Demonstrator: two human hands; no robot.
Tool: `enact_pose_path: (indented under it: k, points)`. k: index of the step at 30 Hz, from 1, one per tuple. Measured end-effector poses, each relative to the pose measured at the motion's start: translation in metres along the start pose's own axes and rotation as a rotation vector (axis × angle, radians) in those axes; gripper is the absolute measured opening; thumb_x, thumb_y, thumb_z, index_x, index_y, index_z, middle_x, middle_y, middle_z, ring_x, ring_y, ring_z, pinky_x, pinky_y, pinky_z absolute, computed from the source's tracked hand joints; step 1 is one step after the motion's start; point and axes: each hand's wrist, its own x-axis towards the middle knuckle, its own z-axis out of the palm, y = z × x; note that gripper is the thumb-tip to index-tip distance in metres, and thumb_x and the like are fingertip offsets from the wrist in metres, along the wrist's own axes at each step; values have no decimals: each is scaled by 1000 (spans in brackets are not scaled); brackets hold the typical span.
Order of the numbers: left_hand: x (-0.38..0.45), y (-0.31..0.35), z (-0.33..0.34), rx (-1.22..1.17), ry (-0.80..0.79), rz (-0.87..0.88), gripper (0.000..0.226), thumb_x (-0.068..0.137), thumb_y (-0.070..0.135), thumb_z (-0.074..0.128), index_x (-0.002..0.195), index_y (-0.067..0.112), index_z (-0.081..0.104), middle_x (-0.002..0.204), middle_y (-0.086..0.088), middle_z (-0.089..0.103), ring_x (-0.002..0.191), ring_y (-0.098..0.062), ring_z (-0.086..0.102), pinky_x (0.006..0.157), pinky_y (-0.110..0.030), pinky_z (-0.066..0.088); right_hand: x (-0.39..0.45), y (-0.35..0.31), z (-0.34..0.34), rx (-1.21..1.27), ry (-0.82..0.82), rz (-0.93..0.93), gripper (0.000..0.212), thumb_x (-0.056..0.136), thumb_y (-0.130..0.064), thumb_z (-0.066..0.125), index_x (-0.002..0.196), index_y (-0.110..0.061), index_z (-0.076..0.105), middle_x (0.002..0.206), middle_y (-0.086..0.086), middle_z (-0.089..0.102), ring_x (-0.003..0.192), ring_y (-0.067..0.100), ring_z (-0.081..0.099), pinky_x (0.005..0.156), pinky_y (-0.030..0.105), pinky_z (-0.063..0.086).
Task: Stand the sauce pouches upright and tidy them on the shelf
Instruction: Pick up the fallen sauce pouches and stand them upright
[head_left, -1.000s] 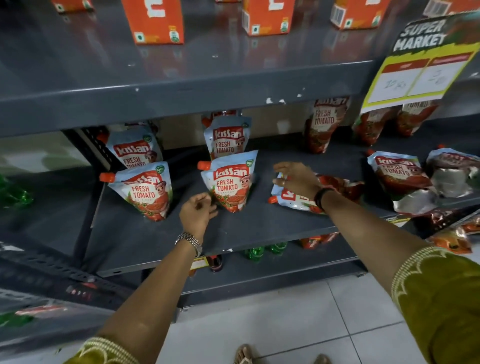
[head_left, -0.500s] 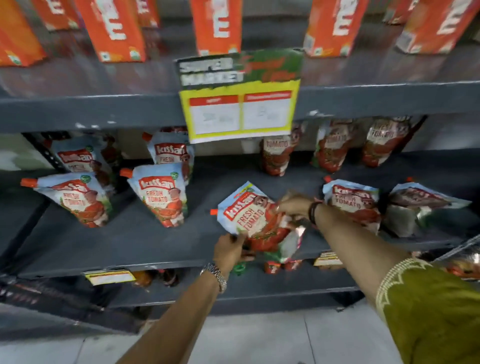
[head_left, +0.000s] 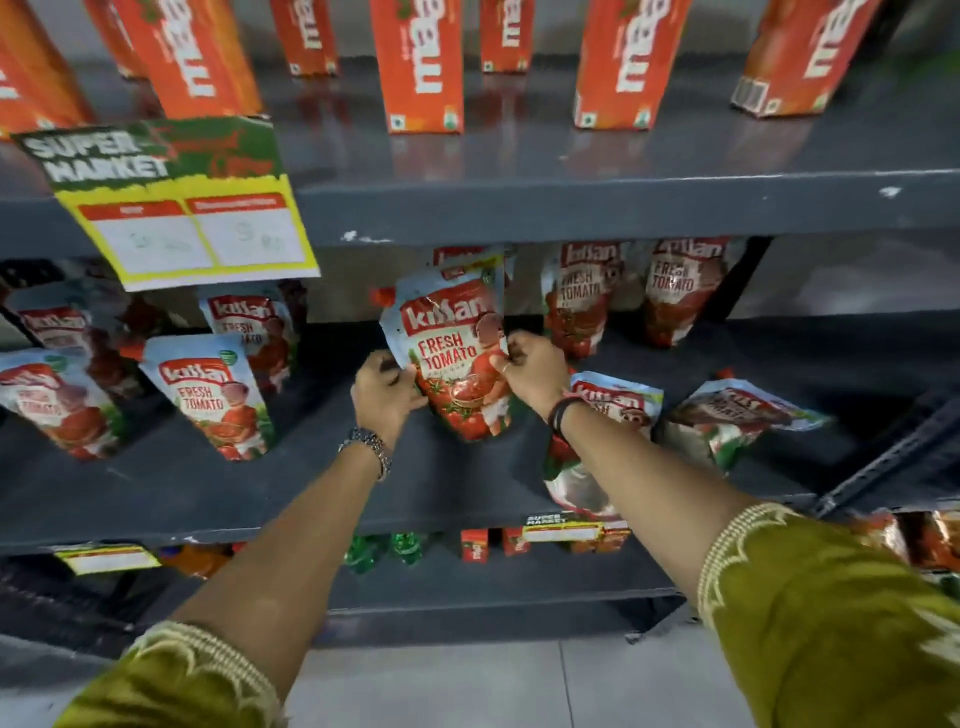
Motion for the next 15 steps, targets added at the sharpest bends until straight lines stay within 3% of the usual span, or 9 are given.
enact_pose_path:
  k: [3, 5, 7, 10, 13, 15]
  points:
    - [3, -11, 9, 11, -5, -69, 22, 91, 25, 54, 107, 10, 54, 107, -18, 67, 89, -30, 68, 77, -45, 60, -5, 24, 6, 12, -59, 16, 19, 82, -19, 64, 92, -2, 66, 96, 18, 73, 94, 35, 66, 82, 41, 53]
    - [-5, -17, 13, -5, -19, -78, 22, 92, 25, 53, 106, 8, 54, 109, -16, 66, 95, -28, 67, 85, -45, 57, -11, 37, 2, 92, -100, 24, 18, 80, -15, 66, 92, -1, 64, 95, 20, 73, 91, 34, 68, 83, 46, 53]
    - [-17, -18, 15, -15, -43, -67, 19, 93, 24, 52, 104, 8, 53, 107, -13, 64, 101, -27, 64, 88, -41, 55, -20, 45, -8, 177, -178, 25, 22, 81, -8, 68, 100, 0, 63, 104, 21, 72, 97, 29, 67, 87, 36, 53]
    - [-32, -23, 18, -22, -78, -89, 34, 94, 25, 51, 120, 3, 49, 111, -5, 59, 109, -22, 59, 92, -39, 52, -29, 57, -32, 264, -258, 59, 38, 81, -4, 67, 118, 0, 57, 119, 19, 65, 111, 26, 62, 90, 26, 46]
    - [-42, -40, 25, 55, -92, -188, 46, 89, 35, 56, 125, 8, 48, 126, -11, 58, 110, -21, 57, 94, -42, 51, -34, 74, -63, -47, -194, 38, 41, 84, -10, 61, 123, -4, 55, 122, 17, 64, 114, 30, 59, 97, 33, 47]
    - [-55, -48, 38, 38, -207, -338, 32, 90, 29, 56, 113, 7, 53, 118, -14, 59, 105, -26, 58, 90, -41, 52, -39, 88, -85, -401, -142, 57, 34, 84, -18, 56, 116, -5, 57, 116, 17, 66, 110, 34, 61, 91, 37, 50]
